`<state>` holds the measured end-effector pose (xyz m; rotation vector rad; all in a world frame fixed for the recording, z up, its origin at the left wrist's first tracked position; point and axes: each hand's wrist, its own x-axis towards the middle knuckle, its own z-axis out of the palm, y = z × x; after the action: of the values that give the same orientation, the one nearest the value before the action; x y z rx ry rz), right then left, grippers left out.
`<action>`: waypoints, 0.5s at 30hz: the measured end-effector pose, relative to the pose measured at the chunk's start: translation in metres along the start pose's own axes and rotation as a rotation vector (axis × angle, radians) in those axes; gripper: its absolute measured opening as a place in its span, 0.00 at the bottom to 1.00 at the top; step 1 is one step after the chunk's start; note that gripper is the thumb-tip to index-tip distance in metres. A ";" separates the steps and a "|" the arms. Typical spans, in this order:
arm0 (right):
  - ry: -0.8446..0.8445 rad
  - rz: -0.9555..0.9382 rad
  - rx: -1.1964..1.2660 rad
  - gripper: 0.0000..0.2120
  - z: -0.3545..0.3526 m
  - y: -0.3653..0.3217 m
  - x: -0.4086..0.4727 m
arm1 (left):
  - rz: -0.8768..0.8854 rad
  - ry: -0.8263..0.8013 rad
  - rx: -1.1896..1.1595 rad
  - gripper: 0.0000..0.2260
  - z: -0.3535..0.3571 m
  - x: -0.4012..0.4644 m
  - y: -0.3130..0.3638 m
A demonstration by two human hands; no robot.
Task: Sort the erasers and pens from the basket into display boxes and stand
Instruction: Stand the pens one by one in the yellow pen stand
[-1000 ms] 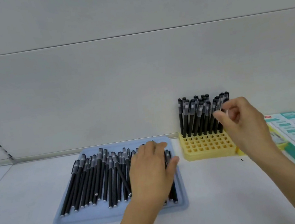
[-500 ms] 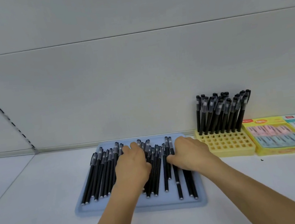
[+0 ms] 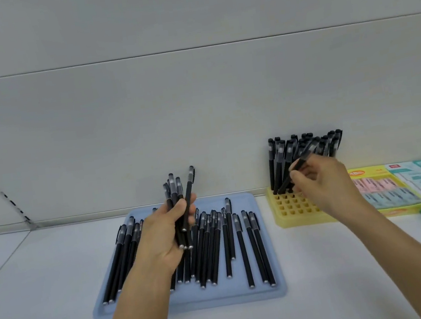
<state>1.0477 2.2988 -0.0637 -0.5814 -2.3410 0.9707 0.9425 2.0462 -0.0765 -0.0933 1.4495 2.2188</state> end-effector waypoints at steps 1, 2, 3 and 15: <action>-0.018 -0.009 -0.040 0.05 0.002 0.003 0.001 | -0.059 -0.048 -0.118 0.12 0.002 -0.001 -0.001; -0.029 -0.013 -0.065 0.04 0.005 0.005 0.002 | -0.097 -0.083 -0.187 0.13 0.003 -0.001 -0.002; -0.037 -0.011 -0.084 0.03 0.006 0.007 0.003 | -0.118 -0.111 -0.215 0.13 0.006 -0.003 -0.004; -0.159 0.011 -0.389 0.08 0.021 0.002 0.015 | -0.038 -0.173 0.007 0.09 0.039 -0.021 -0.015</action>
<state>1.0236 2.2983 -0.0733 -0.6864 -2.6946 0.5833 0.9750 2.0778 -0.0652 0.0712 1.3508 2.1340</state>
